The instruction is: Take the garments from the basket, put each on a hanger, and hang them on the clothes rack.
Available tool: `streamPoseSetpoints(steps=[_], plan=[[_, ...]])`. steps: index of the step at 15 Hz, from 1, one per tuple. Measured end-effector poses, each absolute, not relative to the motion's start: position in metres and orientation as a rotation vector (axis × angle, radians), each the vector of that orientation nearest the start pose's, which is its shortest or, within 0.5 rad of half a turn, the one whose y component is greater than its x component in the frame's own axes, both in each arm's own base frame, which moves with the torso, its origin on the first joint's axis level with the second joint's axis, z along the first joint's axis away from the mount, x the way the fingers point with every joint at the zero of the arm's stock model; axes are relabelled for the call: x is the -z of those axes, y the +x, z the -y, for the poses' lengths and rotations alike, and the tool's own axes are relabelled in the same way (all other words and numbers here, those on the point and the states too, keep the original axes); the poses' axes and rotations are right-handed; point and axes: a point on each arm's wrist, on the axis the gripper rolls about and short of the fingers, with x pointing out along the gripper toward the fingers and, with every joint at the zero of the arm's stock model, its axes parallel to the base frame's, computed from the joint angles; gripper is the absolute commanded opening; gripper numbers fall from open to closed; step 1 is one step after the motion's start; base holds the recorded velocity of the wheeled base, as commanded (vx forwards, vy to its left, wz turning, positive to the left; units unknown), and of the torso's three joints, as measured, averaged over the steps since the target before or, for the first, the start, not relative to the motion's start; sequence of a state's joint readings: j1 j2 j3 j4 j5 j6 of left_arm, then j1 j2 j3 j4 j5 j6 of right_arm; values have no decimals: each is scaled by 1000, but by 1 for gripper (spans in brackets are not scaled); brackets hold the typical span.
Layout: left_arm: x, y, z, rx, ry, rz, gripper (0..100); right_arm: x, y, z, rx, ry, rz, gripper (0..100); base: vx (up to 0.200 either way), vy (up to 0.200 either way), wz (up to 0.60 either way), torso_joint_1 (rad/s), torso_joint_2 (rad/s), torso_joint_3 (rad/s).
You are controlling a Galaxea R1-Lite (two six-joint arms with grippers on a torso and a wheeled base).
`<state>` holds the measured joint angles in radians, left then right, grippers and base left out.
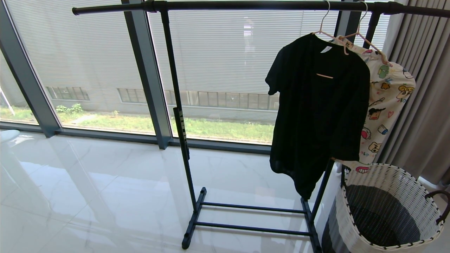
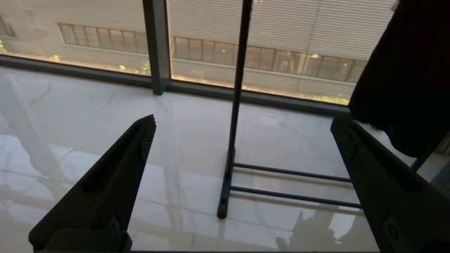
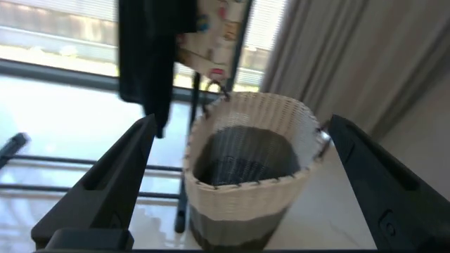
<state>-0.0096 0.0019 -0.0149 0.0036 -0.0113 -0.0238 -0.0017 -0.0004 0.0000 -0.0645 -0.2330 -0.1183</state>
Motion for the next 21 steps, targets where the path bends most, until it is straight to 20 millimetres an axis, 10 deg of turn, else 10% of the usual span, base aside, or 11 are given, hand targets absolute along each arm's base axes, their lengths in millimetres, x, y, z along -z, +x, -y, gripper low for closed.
streamPoseSetpoints(steps=[2, 6, 21], plan=[[-79, -24, 0, 21, -24, 10, 100, -82, -24, 7, 334, -99, 44, 100, 0, 0, 0, 0, 0, 0], [-79, -24, 0, 22, -24, 11, 100, -75, -23, -1, -25, -110, 1, 100, 0, 0, 0, 0, 0, 0], [-81, -24, 0, 7, -31, 27, 100, -76, -23, -1, -30, -11, -2, 100, 0, 0, 0, 0, 0, 0]])
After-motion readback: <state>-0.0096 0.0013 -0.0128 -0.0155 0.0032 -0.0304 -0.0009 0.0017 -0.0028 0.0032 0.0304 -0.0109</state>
